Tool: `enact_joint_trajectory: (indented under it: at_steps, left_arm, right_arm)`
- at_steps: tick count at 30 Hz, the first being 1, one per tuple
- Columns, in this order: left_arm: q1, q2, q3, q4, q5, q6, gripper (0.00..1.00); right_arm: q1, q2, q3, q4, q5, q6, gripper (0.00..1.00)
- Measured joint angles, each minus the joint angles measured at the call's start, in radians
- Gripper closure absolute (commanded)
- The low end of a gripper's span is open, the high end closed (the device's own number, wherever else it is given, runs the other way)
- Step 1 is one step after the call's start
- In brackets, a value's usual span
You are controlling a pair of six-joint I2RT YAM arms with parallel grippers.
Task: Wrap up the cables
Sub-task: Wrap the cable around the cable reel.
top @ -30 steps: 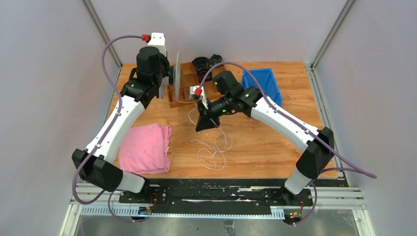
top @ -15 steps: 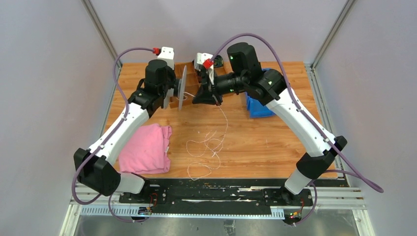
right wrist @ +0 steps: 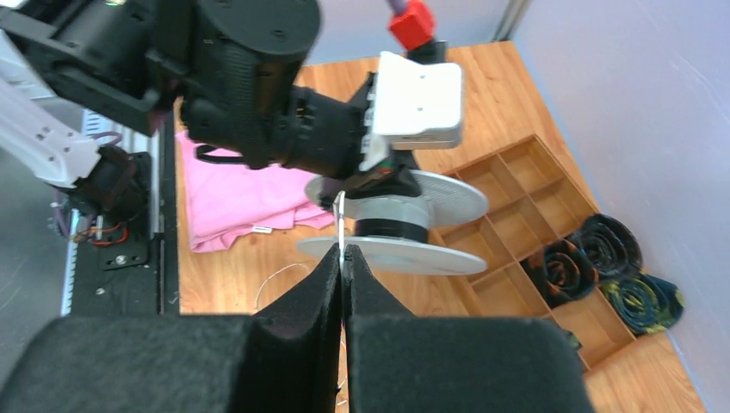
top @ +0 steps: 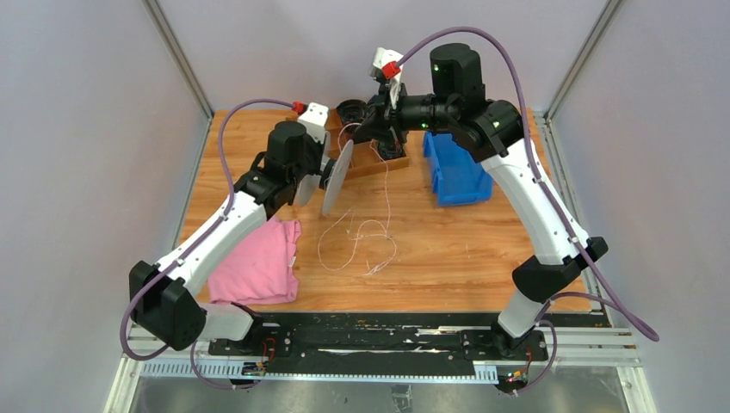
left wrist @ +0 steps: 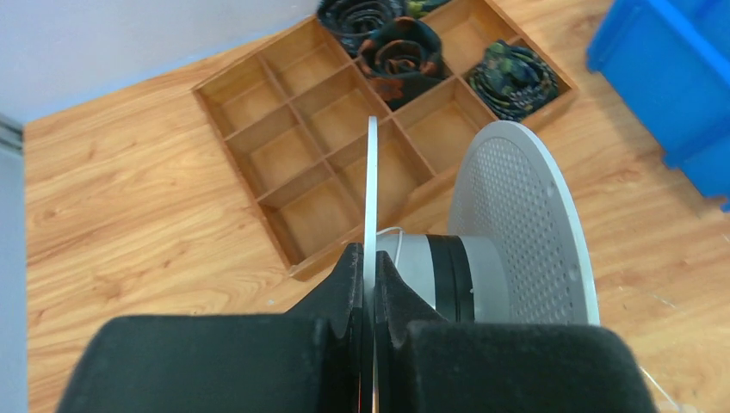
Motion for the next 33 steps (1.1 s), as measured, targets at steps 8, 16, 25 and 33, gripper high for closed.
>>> enact_joint_trajectory:
  at_steps: [8, 16, 25, 33]
  left_arm:
    - [-0.030, -0.023, -0.007, -0.005, 0.087, 0.032, 1.00]
    - [-0.051, -0.042, -0.007, -0.026, 0.129, 0.051, 1.00]
    - [-0.064, -0.069, -0.007, -0.065, 0.203, 0.064, 1.00]
    - [-0.064, -0.074, -0.004, -0.081, 0.262, 0.055, 1.00]
  right_arm:
    - [-0.101, 0.063, 0.029, 0.027, 0.031, -0.010, 0.99]
    - [-0.175, 0.156, 0.105, 0.062, 0.060, -0.009, 1.00]
    - [-0.232, 0.263, 0.161, 0.113, 0.084, 0.006, 0.99]
    - [-0.290, 0.357, 0.166, 0.137, 0.096, 0.027, 0.99]
